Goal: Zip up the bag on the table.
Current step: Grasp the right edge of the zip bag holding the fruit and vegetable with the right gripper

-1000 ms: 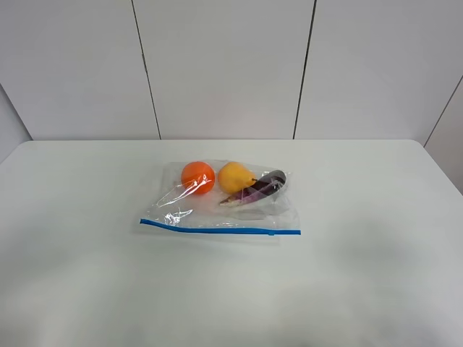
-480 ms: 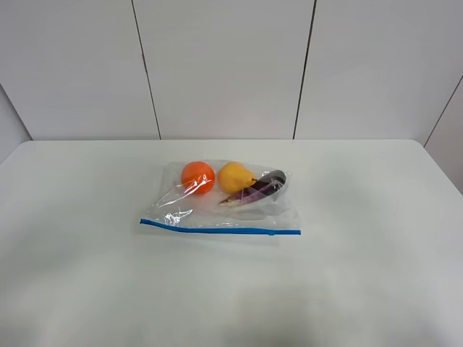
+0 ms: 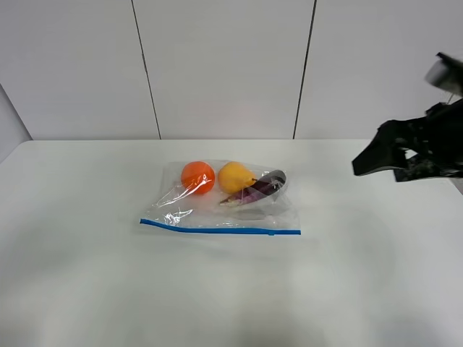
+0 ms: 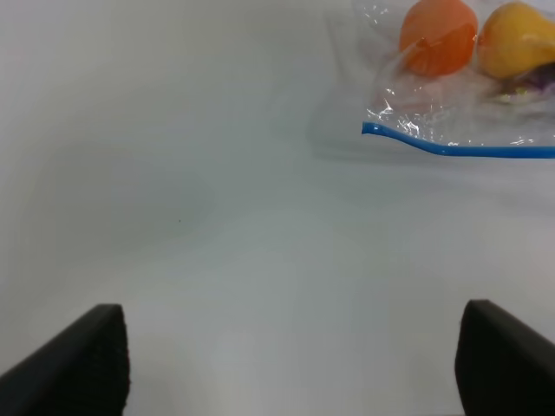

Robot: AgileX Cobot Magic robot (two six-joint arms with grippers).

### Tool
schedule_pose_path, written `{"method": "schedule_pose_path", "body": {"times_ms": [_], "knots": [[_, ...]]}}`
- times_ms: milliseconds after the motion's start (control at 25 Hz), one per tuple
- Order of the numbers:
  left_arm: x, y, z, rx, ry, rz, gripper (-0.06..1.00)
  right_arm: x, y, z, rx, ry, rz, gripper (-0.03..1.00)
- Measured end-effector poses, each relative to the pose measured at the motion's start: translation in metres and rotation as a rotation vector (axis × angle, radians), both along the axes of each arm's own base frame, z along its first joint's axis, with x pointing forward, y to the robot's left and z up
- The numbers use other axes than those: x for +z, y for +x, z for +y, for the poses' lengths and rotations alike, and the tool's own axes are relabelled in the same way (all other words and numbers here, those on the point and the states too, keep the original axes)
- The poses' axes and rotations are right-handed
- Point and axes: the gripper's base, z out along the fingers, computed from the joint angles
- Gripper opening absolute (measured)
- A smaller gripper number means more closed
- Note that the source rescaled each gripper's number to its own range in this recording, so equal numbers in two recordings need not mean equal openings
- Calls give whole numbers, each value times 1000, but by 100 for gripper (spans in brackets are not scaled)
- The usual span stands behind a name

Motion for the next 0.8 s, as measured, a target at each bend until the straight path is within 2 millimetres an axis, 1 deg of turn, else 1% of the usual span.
{"method": "schedule_pose_path", "body": {"times_ms": [80,160,280,400,480,600,800], "knots": [[0,0,0,0,0,0,100,-14,13,5,31,61,35,87],[0,0,0,0,0,0,100,-26,25,5,42,119,57,87],[0,0,0,0,1,0,100,-44,40,-5,34,184,94,87],[0,0,0,0,1,0,100,-62,49,-21,14,236,138,86],[0,0,0,0,1,0,100,-73,54,-26,24,264,165,85],[0,0,0,0,1,0,100,-92,59,-24,57,308,221,84],[0,0,0,0,1,0,100,-123,71,-21,55,387,281,84]]}}
